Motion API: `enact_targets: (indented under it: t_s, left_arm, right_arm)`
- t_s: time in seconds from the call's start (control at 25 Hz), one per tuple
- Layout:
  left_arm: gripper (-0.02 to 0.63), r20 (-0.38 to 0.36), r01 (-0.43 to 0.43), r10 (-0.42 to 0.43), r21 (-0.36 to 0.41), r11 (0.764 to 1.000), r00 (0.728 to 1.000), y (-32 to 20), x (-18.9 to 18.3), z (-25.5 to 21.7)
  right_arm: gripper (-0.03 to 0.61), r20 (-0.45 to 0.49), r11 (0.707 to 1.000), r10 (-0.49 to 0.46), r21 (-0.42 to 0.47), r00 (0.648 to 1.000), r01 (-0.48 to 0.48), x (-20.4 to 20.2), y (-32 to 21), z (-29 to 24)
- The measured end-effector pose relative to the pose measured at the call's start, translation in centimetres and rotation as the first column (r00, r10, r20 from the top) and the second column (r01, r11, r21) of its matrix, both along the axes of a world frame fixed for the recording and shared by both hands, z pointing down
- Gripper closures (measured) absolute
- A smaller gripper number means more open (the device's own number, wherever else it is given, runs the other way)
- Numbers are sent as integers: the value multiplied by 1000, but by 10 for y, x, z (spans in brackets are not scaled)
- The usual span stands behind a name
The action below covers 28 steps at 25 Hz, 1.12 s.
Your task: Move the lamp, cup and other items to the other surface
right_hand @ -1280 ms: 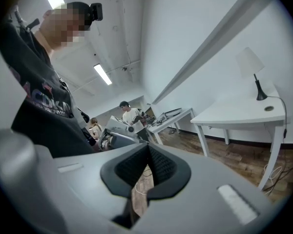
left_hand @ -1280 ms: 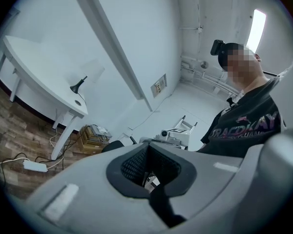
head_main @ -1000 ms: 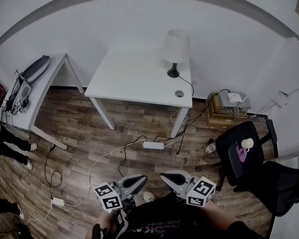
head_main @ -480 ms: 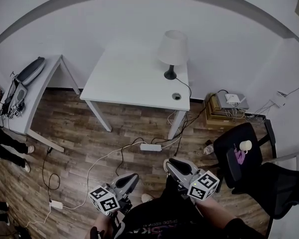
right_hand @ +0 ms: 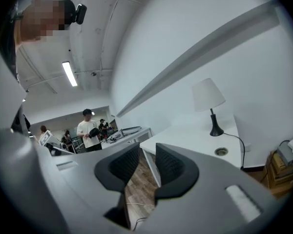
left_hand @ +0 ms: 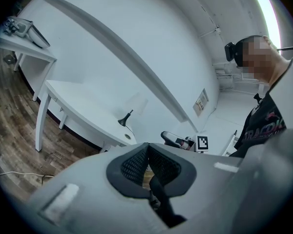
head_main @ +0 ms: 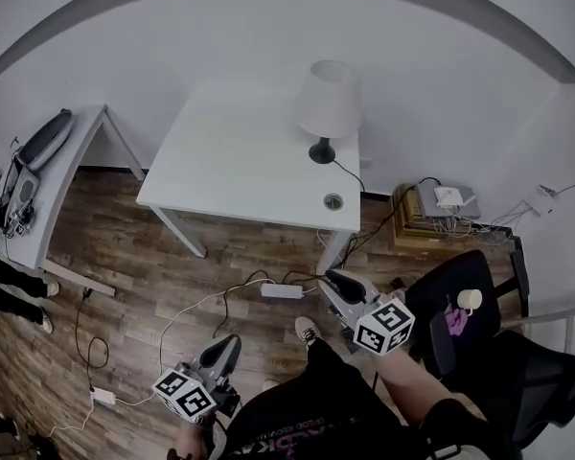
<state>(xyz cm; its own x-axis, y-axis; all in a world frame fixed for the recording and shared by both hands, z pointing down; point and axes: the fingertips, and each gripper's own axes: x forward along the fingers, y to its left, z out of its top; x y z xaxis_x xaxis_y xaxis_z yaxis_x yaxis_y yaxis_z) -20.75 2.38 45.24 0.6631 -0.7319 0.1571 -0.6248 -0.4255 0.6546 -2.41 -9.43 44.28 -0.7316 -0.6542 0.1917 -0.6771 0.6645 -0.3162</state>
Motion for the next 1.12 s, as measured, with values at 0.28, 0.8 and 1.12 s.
enact_targets:
  t_s: [0.28,0.8,1.12]
  left_arm:
    - [620,9,61,-61,-49,997,998,-44,9,11]
    - [620,19,170,-169,-108,980,985,-96,28,19]
    - [620,24,209,-208,-144,967,978,-106,40,26]
  right_arm:
    - [454,-151,999,27,36,988,-22,36,-110,30]
    - [434,-268,995,94,47,959,-84,77,-277,73]
    - [427,-276,992,125,23,953,-124,94,-337,98]
